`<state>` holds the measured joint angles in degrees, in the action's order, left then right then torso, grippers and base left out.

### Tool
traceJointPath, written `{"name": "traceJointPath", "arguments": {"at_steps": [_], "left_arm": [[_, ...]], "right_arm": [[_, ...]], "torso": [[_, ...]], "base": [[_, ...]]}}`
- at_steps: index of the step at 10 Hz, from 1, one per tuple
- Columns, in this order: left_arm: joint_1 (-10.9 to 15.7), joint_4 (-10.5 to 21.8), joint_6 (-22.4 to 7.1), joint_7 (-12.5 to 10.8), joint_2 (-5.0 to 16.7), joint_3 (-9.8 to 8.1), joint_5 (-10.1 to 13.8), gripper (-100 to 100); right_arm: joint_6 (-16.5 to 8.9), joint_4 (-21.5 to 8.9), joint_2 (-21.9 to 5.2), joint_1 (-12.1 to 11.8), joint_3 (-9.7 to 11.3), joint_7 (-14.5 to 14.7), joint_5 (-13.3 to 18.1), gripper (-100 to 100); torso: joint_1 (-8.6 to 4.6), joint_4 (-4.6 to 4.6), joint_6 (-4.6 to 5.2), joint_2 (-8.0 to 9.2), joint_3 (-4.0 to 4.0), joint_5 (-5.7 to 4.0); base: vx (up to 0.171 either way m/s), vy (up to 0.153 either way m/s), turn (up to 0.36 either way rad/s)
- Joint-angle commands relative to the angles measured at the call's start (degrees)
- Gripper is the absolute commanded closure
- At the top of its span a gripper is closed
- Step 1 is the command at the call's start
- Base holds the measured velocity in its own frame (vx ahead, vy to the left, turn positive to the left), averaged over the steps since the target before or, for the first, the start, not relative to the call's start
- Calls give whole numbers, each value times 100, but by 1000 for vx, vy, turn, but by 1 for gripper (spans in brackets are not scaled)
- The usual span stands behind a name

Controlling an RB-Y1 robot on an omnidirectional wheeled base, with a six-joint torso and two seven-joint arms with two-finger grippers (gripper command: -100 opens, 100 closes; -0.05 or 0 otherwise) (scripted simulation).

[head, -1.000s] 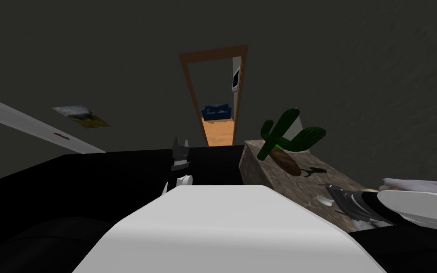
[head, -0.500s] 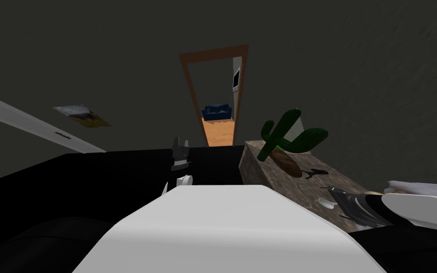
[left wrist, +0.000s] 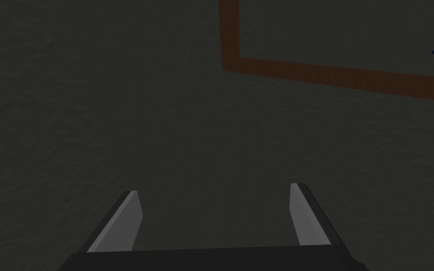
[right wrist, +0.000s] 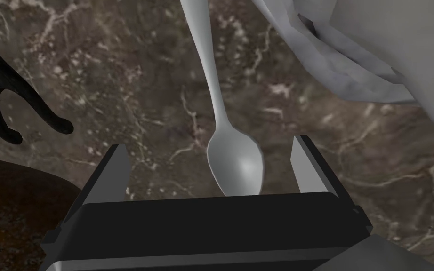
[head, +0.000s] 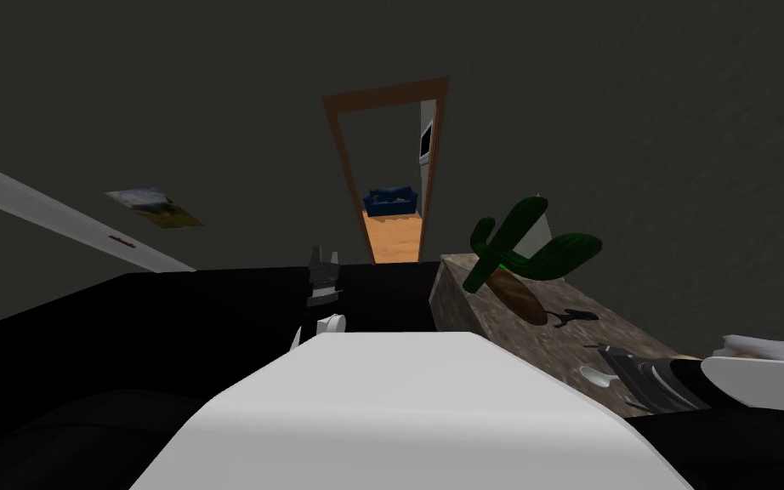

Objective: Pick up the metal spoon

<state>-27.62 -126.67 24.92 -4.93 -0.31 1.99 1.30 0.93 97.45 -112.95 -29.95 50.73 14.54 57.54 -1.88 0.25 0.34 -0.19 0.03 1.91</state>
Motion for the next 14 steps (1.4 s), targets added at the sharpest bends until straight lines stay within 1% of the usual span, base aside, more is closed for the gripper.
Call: {"name": "traceJointPath", "arguments": {"at_steps": [1,2,3,4,5,6,7,8,9,10,13,14], "left_arm": [[0,0,0,0,0,0,0,0],[0,0,0,0,0,0,0,0],[0,0,0,0,0,0,0,0],[0,0,0,0,0,0,0,0],[0,0,0,0,0,0,0,0],[0,0,0,0,0,0,0,0],[0,0,0,0,0,0,0,0],[0,0,0,0,0,0,0,0],[0,0,0,0,0,0,0,0],[0,0,0,0,0,0,0,0],[0,0,0,0,-1,1,0,0],[0,0,0,0,-1,1,0,0]], "right_arm": [[52,-78,6,-148,-172,-49,71,-100],[52,-78,6,-148,-172,-49,71,-100],[144,-54,-27,-139,-3,-177,271,-100],[144,-54,-27,248,269,-29,34,-100],[144,-54,-27,241,295,-1,78,-100],[144,-54,-27,2,59,-177,271,-100],[144,-54,-27,-130,-3,-177,271,-100],[147,-45,-30,-53,37,-160,257,-100],[149,-46,-31,-75,15,-189,273,0],[146,-202,175,-115,34,-120,289,-100],[144,-306,312,-144,45,-76,301,-100],[141,-461,517,-187,61,-10,319,-100]], "torso": [[0,0,0,0,0,0],[-11,2,4,8,5,7],[-4,5,14,20,12,16],[-7,7,24,25,16,35],[-19,9,25,27,18,44],[-20,10,25,33,22,48],[-18,12,26,41,26,51],[-18,13,29,47,30,51],[-19,14,29,49,31,51],[-20,14,29,50,32,51],[-10,12,29,41,26,54],[-13,13,29,43,28,52]], "base": [[17,-46,8],[5,-21,10],[36,-38,64],[49,-60,15],[24,-40,-9],[3,-13,-1],[0,0,0],[0,0,0],[0,0,0],[27,23,91],[24,28,39],[33,39,107]]}}
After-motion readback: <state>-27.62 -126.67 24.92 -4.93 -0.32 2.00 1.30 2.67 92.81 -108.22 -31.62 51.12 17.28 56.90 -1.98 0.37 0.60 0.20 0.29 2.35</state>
